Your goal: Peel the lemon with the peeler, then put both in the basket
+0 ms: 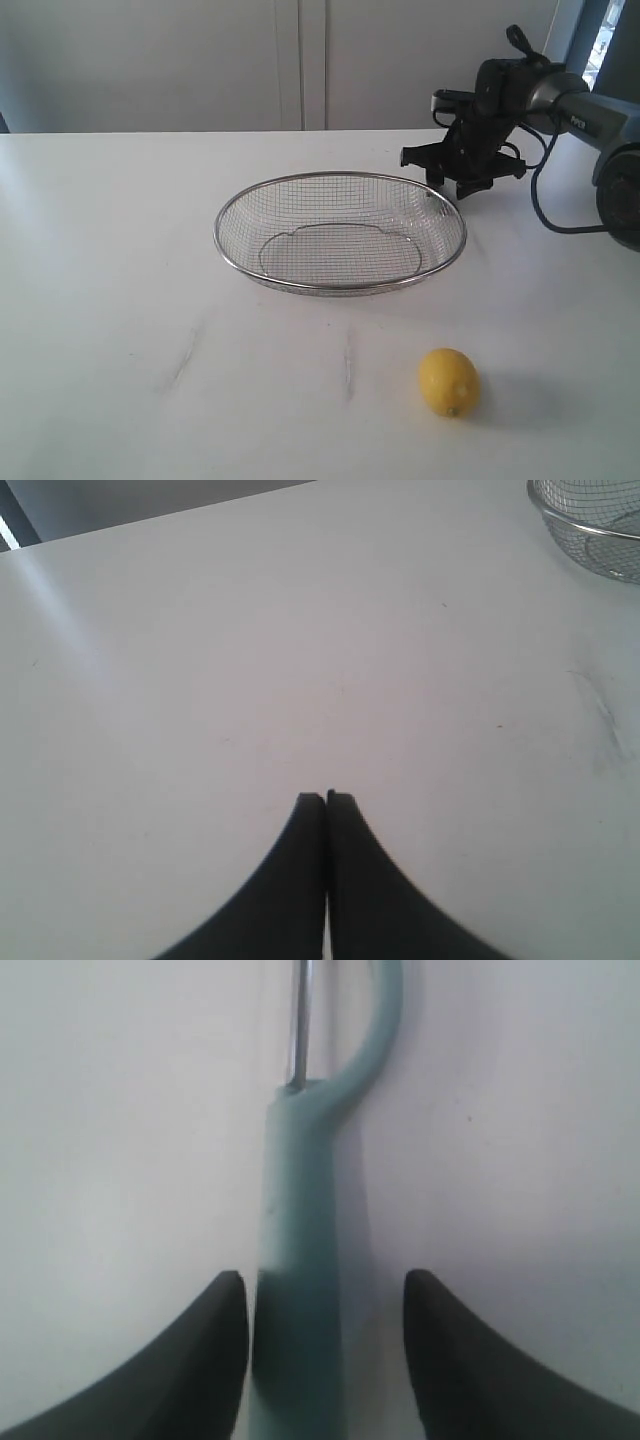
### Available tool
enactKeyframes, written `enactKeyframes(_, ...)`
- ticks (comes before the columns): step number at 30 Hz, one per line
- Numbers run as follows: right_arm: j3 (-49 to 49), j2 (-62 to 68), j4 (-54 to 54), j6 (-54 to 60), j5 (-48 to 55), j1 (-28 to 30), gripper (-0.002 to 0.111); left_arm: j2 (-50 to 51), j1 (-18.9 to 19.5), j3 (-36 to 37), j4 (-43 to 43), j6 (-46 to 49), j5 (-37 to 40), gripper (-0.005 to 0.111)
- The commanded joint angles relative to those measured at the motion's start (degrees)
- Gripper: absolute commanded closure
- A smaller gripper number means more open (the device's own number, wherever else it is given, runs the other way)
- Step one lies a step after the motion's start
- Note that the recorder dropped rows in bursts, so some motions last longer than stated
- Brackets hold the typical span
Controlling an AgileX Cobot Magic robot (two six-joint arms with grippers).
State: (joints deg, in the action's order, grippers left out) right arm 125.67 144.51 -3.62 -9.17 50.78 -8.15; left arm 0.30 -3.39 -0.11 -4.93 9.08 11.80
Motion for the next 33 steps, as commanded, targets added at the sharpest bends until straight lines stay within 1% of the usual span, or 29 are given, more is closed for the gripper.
enactKeyframes(1,0.47,0.11,0.74,1.59,-2.05,0.19,0.062,-0.3,-0.26,0.11,-0.16,-0.05,0.26,0.106)
enactKeyframes(12,0.47,0.86,-0.58,4.49,-1.4,0.19,0.062,-0.3,-0.26,0.11,-0.16,-0.05,0.26,0.106)
enactKeyframes(14,0.47,0.86,-0.58,4.89,-1.01,0.19,0.064,-0.3,-0.26,0.11,-0.16,-0.05,0.26,0.106)
enactKeyframes(17,0.47,0.86,-0.58,4.95,0.22,0.19,0.075,-0.3,-0.26,0.11,-0.16,-0.05,0.26,0.106)
enactKeyframes(18,0.47,0.86,-0.58,5.33,1.86,0.19,0.088,-0.3,-0.26,0.11,-0.16,-0.05,0.26,0.106)
enactKeyframes(21,0.47,0.86,-0.43,5.97,3.34,0.19,0.108,-0.3,-0.26,0.11,-0.16,-0.05,0.26,0.106)
enactKeyframes(25,0.47,-1.41,-0.43,5.86,4.82,1.03,0.108,-0.3,-0.26,0.11,-0.16,-0.05,0.26,0.106)
enactKeyframes(27,0.47,-4.78,-0.43,6.08,6.65,1.47,0.108,-0.3,-0.26,0.11,-0.16,-0.05,0.26,0.106)
enactKeyframes(33,-0.99,-16.08,-0.31,10.95,17.08,2.47,0.108,-0.3,-0.26,0.11,-0.16,-0.05,0.26,0.106)
